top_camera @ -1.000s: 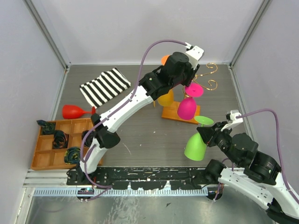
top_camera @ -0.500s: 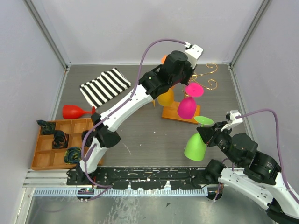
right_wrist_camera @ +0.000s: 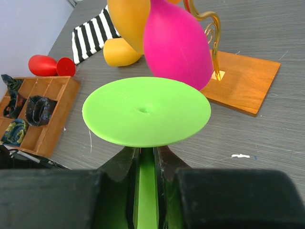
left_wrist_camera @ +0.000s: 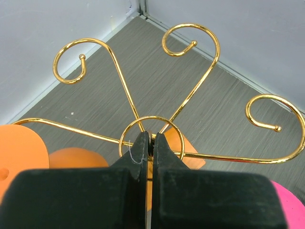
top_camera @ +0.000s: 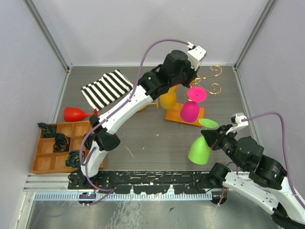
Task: Place the wine glass upside down on the wine glass rack
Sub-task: Adjust the wine rack at the center of the board.
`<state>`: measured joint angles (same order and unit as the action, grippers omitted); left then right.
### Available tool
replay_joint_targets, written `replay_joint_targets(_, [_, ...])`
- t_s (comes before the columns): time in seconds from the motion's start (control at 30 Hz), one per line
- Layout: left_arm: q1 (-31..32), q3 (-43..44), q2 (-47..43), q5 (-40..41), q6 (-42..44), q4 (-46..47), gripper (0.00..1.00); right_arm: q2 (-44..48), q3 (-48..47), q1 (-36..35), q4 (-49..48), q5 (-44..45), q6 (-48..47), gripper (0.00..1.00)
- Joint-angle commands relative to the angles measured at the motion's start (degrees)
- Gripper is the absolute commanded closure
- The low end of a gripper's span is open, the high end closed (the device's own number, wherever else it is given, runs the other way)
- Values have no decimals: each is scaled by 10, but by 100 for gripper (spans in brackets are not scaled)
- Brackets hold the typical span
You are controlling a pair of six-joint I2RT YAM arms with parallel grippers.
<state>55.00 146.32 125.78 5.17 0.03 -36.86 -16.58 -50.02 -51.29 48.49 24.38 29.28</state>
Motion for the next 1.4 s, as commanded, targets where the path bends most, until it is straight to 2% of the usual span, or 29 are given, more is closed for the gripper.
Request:
replay_joint_targets(0.0, [-8,-4,-47,2,37,-22,100,3,-3,-2,-31,8,6,99])
replay_joint_targets(0.53, [-20,15,-51,8,38,-44,100,2,-2,-2,-31,9,6,99])
replay_joint_targets(1.03, [-12,8,-29,-32,3,-49,100,1,-3,-3,-31,8,6,99])
replay_joint_targets(1.13, [-4,9,-24,-19,4,-46,100,1,-2,-2,-31,9,7,99])
replay_joint_targets(1.37, [22,18,-5,73,-1,-44,100,2,-2,-2,-31,10,6,99])
